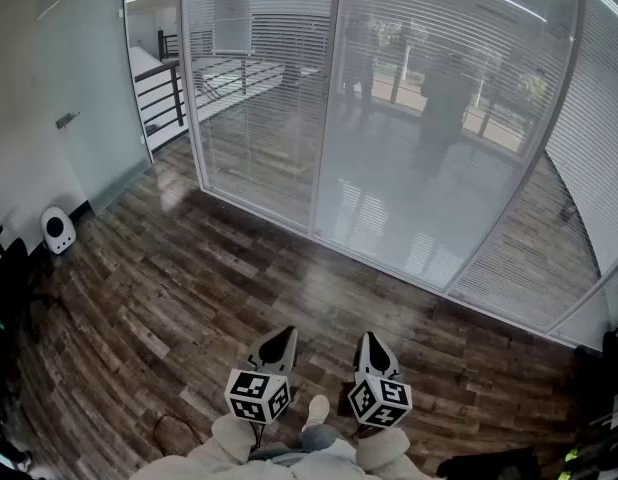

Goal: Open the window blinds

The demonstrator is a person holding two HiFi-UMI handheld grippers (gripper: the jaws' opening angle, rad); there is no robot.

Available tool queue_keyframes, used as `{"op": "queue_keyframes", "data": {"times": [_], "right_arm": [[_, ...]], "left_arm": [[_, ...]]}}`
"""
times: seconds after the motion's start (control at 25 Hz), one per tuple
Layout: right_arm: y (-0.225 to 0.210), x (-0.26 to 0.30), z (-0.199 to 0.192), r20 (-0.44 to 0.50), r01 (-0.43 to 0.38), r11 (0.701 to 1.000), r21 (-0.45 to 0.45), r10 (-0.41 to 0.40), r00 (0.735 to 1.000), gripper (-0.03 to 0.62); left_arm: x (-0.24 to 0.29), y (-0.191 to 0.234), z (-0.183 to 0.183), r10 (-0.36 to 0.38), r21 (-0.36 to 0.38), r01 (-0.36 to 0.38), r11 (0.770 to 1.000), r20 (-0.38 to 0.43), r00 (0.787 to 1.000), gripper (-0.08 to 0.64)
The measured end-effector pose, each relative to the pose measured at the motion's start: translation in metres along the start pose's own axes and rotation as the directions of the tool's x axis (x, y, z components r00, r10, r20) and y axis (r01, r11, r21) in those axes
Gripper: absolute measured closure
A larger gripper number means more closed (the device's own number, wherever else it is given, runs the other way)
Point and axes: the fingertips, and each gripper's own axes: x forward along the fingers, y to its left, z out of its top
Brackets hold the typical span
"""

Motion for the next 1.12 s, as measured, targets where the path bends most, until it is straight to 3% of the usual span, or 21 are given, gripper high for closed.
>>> {"op": "queue_keyframes", "data": {"times": [0.24,0.8,1.12], "right_arm": [[-0.025,0.062,0.008,0.003,-0.013,1.0,0.012,0.013,1.0,0.578],[-0.093,0.216,0.081,0.051,-0.046,0.998,0.034,0.044,0.998,0.578],[-0.126,0.293,0.093,0.017,-0.043,0.999,0.016,0.043,0.999,0.578]], "left_arm": [[0.06,0.019,0.002,0.021,0.009,-0.021,1.0,0.0,1.0,0.561],[0.232,0.043,0.051,0.039,0.074,-0.039,0.996,0.004,0.999,0.561],[0.313,0.067,0.057,0.048,0.044,-0.048,0.998,0.001,0.999,0.561]]}}
